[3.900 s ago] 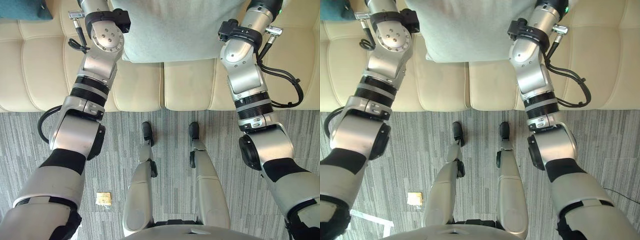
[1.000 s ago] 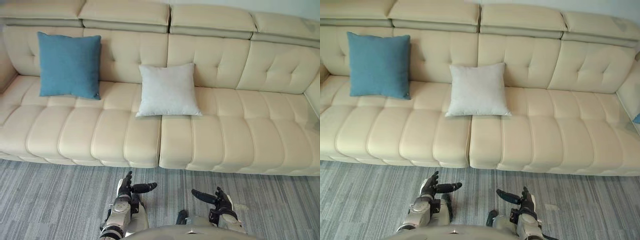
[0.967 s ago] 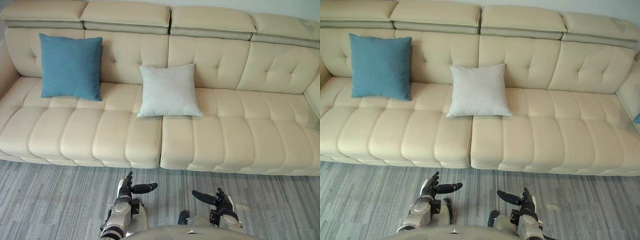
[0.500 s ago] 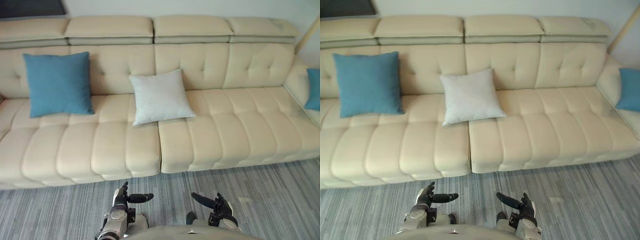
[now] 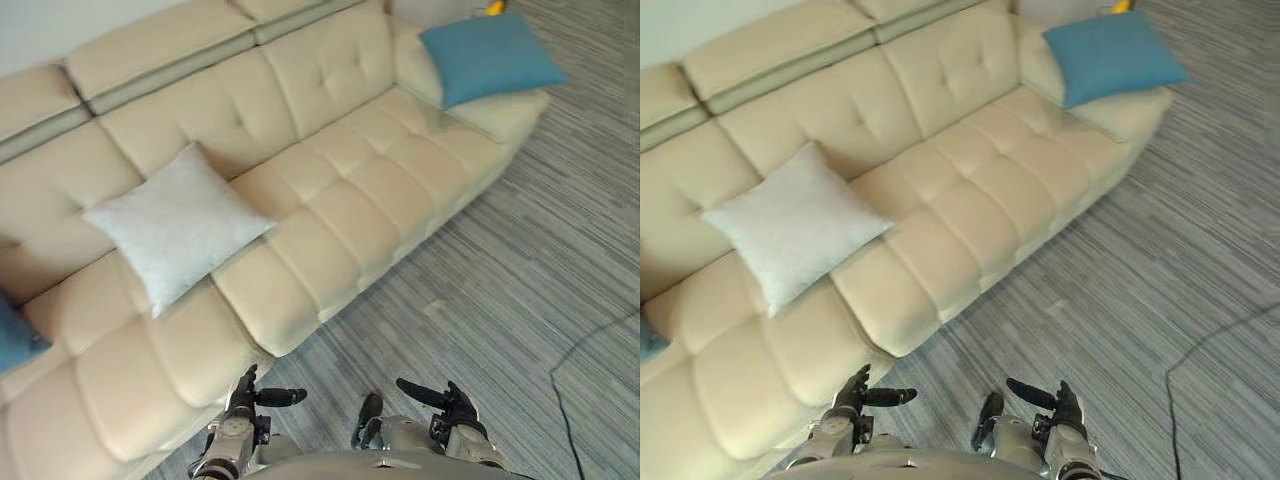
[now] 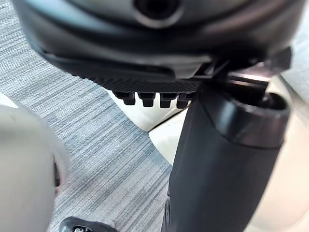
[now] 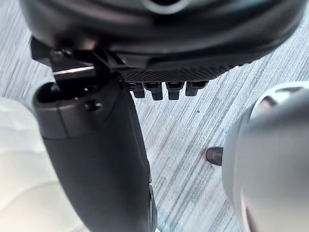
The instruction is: Pick up cushions and gather them together orderly.
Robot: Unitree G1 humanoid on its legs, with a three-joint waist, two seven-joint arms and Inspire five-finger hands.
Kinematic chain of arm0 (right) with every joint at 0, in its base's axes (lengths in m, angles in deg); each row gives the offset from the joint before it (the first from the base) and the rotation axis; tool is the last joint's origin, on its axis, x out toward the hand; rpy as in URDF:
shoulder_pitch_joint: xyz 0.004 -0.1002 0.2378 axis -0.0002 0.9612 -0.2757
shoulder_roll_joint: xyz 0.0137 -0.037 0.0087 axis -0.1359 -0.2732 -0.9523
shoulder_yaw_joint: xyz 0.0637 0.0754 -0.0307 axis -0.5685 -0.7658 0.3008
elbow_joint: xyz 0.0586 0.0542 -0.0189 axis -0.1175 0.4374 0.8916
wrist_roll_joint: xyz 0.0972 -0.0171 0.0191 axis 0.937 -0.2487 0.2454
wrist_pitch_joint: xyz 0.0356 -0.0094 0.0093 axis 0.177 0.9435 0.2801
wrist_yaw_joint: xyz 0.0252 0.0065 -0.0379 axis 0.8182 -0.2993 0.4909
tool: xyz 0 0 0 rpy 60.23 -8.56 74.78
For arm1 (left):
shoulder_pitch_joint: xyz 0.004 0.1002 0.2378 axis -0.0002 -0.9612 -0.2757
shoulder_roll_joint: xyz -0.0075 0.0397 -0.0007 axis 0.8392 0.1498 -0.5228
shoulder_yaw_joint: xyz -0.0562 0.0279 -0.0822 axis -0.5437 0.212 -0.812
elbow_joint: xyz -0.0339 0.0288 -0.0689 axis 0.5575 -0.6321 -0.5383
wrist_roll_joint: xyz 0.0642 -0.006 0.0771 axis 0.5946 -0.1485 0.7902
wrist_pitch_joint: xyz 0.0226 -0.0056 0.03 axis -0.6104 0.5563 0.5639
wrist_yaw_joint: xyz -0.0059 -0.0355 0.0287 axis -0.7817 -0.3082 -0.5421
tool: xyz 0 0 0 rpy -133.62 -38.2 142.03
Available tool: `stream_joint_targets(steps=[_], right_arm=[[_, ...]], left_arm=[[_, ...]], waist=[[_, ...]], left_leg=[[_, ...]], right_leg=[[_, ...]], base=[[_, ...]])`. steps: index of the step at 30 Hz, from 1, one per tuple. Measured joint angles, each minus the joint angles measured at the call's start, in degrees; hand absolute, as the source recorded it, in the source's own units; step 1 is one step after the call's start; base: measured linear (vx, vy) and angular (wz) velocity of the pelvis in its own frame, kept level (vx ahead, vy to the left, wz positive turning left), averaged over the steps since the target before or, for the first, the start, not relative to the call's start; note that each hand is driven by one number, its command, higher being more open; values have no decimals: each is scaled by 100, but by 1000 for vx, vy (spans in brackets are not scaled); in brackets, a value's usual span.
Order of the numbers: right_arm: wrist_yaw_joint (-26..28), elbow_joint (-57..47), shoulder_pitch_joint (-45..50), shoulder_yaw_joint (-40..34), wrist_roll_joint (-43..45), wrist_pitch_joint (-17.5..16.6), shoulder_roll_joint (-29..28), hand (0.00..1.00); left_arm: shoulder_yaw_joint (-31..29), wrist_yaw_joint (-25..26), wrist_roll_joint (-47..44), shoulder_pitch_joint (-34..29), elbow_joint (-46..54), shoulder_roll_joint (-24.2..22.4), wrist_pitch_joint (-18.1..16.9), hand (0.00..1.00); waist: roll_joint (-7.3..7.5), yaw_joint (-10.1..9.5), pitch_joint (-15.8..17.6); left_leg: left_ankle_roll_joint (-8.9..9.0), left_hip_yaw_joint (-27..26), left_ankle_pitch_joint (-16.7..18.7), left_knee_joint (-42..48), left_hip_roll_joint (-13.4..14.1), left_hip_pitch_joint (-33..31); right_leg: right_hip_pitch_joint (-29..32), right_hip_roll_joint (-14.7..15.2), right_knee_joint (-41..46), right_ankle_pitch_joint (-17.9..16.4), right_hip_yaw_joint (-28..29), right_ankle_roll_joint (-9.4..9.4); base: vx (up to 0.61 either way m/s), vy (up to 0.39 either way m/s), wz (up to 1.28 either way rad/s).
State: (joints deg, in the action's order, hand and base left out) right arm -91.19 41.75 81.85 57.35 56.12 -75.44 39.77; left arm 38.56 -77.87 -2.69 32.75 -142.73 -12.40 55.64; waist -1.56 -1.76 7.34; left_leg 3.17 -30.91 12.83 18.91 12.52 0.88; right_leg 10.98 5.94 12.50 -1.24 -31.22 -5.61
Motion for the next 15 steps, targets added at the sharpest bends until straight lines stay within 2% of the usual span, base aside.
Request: stream_joint_targets(steps=[3,5,6,7,8,9,10,11,13,14,15], right_arm=[[-23,187,-40,37,-1,8,133,100],[-27,226,15,28,0,14,165,100],[-52,222,96,28,2,9,212,100],[-68,210,149,29,4,6,230,100],[-82,193,186,25,17,6,224,100],[-143,173,241,27,85,5,207,100],[-157,167,227,26,85,4,206,100],[-187,154,189,-10,96,1,198,100],[-189,182,186,-60,109,8,189,100],[-199,181,191,-90,124,22,149,100],[-207,181,190,-92,130,21,150,100]], left_arm=[[1,7,-7,0,0,60,-17,100],[121,11,-11,-56,-6,169,-17,100],[116,2,-15,-73,-8,172,-12,100],[113,-2,-47,-91,-6,145,-13,100],[76,11,-80,-128,60,130,-25,100],[68,17,-119,-201,175,162,-79,100],[71,16,-121,-189,194,170,-90,100],[88,9,-209,-144,265,155,-101,100],[109,5,-248,-134,376,135,-99,100],[99,5,-275,-130,458,95,-100,100],[100,6,-281,-128,468,87,-100,100]], waist=[[-99,40,66],[-118,41,106],[-171,57,182],[-206,49,258],[-201,44,281],[-159,0,323],[-153,-4,330],[-88,-8,375],[-65,-63,414],[-66,-79,456],[-70,-86,461]], left_leg=[[26,14,18,116,47,118],[20,205,16,1306,519,-144],[-142,497,-84,2041,788,-329],[-581,816,-397,2795,1003,-549],[-726,986,-588,3137,1076,-678],[-449,1434,-519,3854,1020,-1053],[-337,1539,-384,3977,906,-1203],[-196,1727,-57,3955,527,-1568],[-166,1759,109,3425,209,-1782],[-157,1844,108,2588,-67,-1920],[-136,1938,97,2229,-199,-1971]], right_leg=[[22,-185,42,-85,342,107],[-72,-426,57,-299,596,51],[-245,-575,54,-373,630,6],[-448,-715,55,-453,712,-49],[-538,-771,51,-492,778,-80],[-647,-869,74,-585,998,-162],[-655,-876,71,-597,1077,-181],[-670,-879,11,-601,1339,-190],[-756,-898,-99,-596,1541,-178],[-875,-950,-225,-589,1742,-165],[-903,-973,-267,-589,1834,-156]], base=[[66,-79,-76],[85,-203,-75],[114,-295,-49],[107,-244,-39],[127,-187,-62],[115,-97,-59],[167,-93,-91],[135,-57,-67],[150,-51,-79],[175,-32,-73],[186,-20,-75]])
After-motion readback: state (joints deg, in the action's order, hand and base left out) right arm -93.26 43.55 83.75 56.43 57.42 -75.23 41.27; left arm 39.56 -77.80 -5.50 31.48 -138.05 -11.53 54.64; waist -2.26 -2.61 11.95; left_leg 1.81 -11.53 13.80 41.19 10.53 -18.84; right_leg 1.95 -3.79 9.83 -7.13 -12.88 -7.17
